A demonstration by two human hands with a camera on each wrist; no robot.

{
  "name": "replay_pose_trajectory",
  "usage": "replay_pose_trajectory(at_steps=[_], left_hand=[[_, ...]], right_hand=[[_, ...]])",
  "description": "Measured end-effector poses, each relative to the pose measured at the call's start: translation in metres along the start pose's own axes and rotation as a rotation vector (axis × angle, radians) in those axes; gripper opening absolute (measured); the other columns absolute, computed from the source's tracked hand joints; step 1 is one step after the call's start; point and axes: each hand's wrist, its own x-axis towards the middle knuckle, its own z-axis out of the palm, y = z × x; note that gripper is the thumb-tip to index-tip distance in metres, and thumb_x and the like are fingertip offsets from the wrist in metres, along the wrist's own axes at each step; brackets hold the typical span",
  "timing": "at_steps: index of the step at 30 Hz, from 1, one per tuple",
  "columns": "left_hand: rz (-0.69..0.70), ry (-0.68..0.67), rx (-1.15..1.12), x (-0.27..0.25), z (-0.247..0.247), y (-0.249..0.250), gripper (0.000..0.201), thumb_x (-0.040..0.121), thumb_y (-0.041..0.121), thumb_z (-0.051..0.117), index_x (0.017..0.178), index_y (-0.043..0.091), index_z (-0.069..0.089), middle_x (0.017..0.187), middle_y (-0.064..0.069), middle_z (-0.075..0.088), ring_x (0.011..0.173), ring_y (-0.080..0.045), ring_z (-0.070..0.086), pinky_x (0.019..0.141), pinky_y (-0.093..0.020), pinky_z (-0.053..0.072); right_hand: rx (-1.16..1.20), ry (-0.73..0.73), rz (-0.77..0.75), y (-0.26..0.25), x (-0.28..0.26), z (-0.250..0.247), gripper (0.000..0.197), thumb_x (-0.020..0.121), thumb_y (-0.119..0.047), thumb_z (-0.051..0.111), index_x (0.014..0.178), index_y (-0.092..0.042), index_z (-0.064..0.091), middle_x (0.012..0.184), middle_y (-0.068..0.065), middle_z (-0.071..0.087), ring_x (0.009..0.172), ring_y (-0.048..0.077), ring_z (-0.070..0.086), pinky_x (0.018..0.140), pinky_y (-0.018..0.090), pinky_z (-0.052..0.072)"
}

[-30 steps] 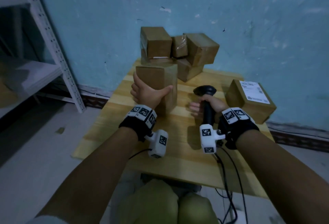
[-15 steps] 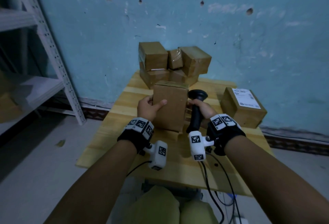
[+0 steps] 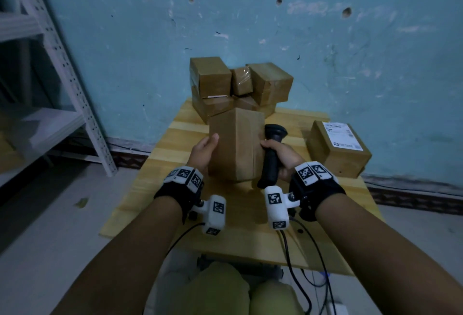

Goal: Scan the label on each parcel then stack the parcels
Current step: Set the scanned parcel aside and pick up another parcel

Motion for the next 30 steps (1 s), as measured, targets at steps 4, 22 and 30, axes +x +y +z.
replay_pose_trajectory(at_steps=[4, 22, 30], left_hand=[[-0.051, -0.098, -0.101, -0.002, -0.007, -0.005, 0.043, 0.097, 0.029, 0.042, 0.135, 0.009, 0.041, 0.135, -0.017, 0.05, 0.123, -0.033, 0.049, 0.1, -0.046, 0.042], [-0.183, -0.106, -0.065, 0.002, -0.012, -0.01, 0.071, 0.081, 0.059, 0.05, 0.142, 0.023, 0.035, 0.133, -0.014, 0.053, 0.118, -0.035, 0.053, 0.098, -0.053, 0.044], [-0.119, -0.109, -0.008, 0.002, -0.014, -0.012, 0.066, 0.085, 0.057, 0.05, 0.139, 0.022, 0.037, 0.135, -0.015, 0.052, 0.12, -0.035, 0.052, 0.107, -0.054, 0.038]], right_hand=[[0.001, -0.03, -0.018, 0.002, 0.003, -0.002, 0.017, 0.086, -0.017, 0.063, 0.097, -0.004, 0.06, 0.085, 0.01, 0.061, 0.078, 0.022, 0.059, 0.078, 0.033, 0.049], [0.053, 0.062, -0.065, 0.014, 0.016, -0.006, 0.016, 0.08, -0.008, 0.071, 0.07, -0.006, 0.059, 0.049, 0.002, 0.06, 0.047, 0.014, 0.057, 0.057, 0.026, 0.05], [0.061, 0.035, -0.036, 0.015, 0.012, -0.006, 0.011, 0.082, -0.01, 0.069, 0.077, -0.006, 0.06, 0.058, 0.004, 0.062, 0.054, 0.014, 0.06, 0.058, 0.025, 0.052]])
